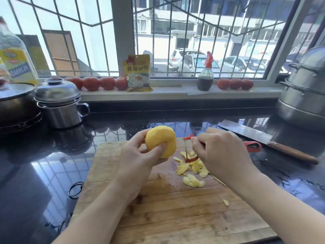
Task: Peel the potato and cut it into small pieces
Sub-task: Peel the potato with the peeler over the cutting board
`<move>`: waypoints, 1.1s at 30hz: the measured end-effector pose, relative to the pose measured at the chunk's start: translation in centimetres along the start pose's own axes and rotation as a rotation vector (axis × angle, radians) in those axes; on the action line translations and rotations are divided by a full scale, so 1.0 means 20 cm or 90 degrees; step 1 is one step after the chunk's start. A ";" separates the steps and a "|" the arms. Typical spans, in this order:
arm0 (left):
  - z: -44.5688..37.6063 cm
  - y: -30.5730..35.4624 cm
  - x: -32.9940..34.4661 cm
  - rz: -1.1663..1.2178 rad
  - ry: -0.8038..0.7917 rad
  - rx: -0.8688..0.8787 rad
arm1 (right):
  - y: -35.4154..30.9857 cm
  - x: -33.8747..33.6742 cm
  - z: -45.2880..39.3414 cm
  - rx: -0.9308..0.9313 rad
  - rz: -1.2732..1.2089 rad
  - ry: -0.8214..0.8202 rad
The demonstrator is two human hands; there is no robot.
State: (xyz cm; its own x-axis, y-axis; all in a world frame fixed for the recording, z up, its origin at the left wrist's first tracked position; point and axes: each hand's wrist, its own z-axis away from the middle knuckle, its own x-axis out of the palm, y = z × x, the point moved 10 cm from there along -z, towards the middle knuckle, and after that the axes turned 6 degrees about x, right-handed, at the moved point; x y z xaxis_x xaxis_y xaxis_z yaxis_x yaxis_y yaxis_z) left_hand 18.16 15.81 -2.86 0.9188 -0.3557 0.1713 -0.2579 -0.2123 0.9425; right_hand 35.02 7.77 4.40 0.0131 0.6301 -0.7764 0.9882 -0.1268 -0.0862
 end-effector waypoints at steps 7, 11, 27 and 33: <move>0.00 -0.07 0.00 0.000 -0.019 -0.080 | 0.08 0.04 0.13 0.033 0.029 -0.044; 0.01 -0.07 0.02 -0.019 -0.035 -0.087 | 0.06 -0.06 0.09 0.005 0.007 0.013; 0.03 0.04 0.07 -0.194 -0.075 0.059 | -0.18 -0.15 0.00 -0.055 0.023 0.104; 0.03 -0.02 0.09 -0.132 -0.101 0.008 | -0.03 -0.05 0.03 0.026 -0.076 0.045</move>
State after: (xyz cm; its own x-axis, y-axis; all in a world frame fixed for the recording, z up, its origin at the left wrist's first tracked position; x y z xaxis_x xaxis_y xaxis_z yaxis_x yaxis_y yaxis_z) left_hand 19.75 14.62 -3.16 0.8944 -0.4413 -0.0725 -0.0744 -0.3067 0.9489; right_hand 34.25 6.76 4.96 -0.0920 0.6950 -0.7131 0.9763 -0.0779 -0.2019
